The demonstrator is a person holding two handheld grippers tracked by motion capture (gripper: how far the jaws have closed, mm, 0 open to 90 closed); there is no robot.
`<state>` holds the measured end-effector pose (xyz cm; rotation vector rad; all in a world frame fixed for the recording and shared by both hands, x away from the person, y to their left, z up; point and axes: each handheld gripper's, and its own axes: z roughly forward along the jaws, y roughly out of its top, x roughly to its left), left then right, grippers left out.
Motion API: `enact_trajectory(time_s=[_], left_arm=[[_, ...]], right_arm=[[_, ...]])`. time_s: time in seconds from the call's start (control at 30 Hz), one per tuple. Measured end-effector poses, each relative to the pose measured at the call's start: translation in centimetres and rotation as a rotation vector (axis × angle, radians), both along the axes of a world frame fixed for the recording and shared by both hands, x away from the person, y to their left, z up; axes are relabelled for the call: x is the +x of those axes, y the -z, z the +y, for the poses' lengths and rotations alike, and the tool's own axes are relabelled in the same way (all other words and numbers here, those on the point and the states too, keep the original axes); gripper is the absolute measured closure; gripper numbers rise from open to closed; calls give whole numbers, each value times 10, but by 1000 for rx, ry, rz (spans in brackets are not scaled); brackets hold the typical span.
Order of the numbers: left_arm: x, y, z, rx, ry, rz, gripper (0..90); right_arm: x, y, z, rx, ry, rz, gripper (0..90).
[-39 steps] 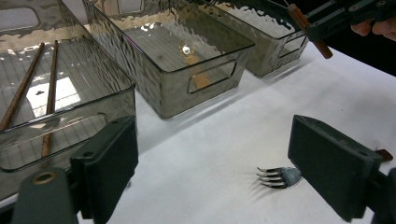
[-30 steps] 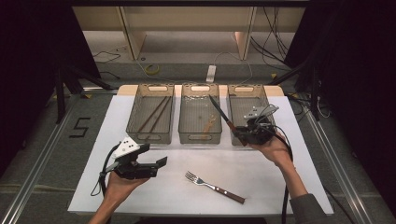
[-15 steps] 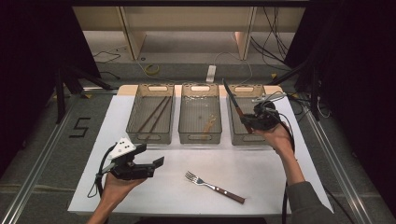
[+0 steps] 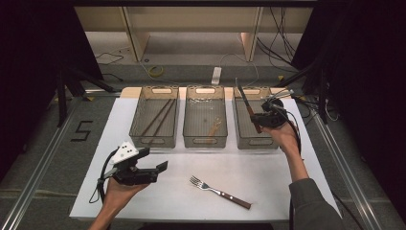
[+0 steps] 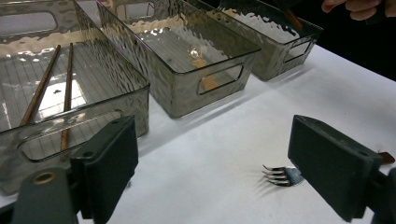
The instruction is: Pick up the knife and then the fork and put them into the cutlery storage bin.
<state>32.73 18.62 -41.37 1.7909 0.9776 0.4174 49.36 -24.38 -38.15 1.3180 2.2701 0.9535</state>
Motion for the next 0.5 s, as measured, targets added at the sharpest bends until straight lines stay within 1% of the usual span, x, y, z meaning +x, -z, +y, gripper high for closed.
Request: enact_trajectory(time_s=[0.2,0.33,0.5], left_arm=[[0,0,0,-1,-1,1,156],[0,0,0,1,1,0,155],[0,0,0,-1,0,2,156]], right_arm=[[4,4,-2,-6,20,17,766],[7,8,-4,-11,40,38,766],[9,13,-5,-11,37,63,765]])
